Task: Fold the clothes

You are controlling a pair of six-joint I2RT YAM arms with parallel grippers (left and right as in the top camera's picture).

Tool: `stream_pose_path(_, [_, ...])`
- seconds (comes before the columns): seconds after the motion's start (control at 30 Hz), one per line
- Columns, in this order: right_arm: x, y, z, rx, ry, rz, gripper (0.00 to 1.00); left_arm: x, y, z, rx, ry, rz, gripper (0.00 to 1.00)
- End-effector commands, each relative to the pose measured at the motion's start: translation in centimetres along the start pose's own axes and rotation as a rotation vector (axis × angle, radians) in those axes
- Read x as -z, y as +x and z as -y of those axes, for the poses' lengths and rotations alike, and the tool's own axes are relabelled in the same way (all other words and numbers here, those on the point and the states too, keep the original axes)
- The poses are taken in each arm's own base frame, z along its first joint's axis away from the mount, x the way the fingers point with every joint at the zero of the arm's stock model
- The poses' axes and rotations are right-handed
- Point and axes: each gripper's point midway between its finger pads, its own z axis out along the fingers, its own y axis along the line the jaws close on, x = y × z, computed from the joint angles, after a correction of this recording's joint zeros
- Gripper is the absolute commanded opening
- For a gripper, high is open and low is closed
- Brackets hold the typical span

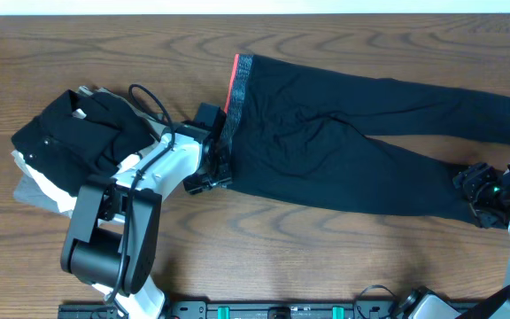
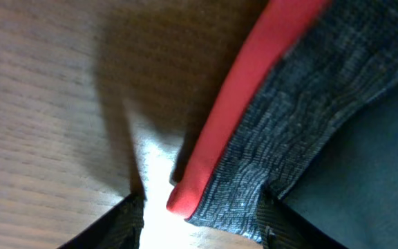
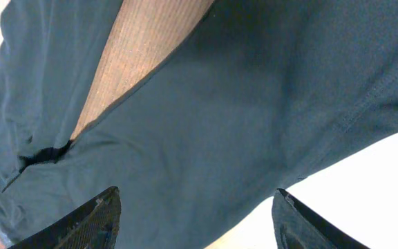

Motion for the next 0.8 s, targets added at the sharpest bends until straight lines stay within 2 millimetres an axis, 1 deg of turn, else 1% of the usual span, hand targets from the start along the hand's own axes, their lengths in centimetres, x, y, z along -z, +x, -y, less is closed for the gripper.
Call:
stream_pose_path(0.0, [-0.2,0.2,0.2,0.031,0.018,0.0,0.68,-2.1,0.7,-1.0,0.071,-0.019,-0.067,0.43])
stream_pose_path(0.03, [-0.2,0.1,0.4,0.03,0.026,0.005,0.68,-2.1,0.7,-1.1,0.075,-0.019,-0.066,0.39])
stream_pose_path(0.17, [-0.1,-0.4,1.6,0.021,0.1,0.038,0.67,-2.1,0.2,-1.5,0.093,-0.014,-0.06,0.12])
stream_pose_path(0.23, [0.0,-0.9,2.6,-0.012,0.154,0.066,0.67,-2.0,0.1,-1.8,0.104,-0.017,-0.063,0.06])
stream_pose_path(0.33, [0.4,-1.7,4.1,-0.063,0.242,0.119,0.68,-1.7,0.0,-2.4,0.118,-0.021,-0.068,0.06])
stream_pose_path(0.47, [0.5,-2.1,5.3,-0.084,0.308,0.149,0.68,-1.3,-0.3,-3.2,0.138,-0.022,-0.07,0.06])
stream_pose_path(0.53, [0.7,-2.6,7.1,-0.128,0.399,0.181,0.68,-1.1,-0.5,-3.7,0.146,-0.023,-0.072,0.06])
stream_pose_path(0.6, [0.4,-2.7,8.4,-0.193,0.431,0.179,0.67,-1.1,-0.7,-4.0,0.153,-0.022,-0.072,0.06])
stream_pose_path(0.7, [-0.5,-3.4,10.2,-0.25,0.45,0.17,0.66,-1.1,-0.8,-4.2,0.143,-0.021,-0.071,0.06])
stream_pose_path(0.77, [-1.0,-3.2,11.6,-0.301,0.471,0.141,0.65,-1.0,-0.7,-4.2,0.137,-0.022,-0.074,0.06])
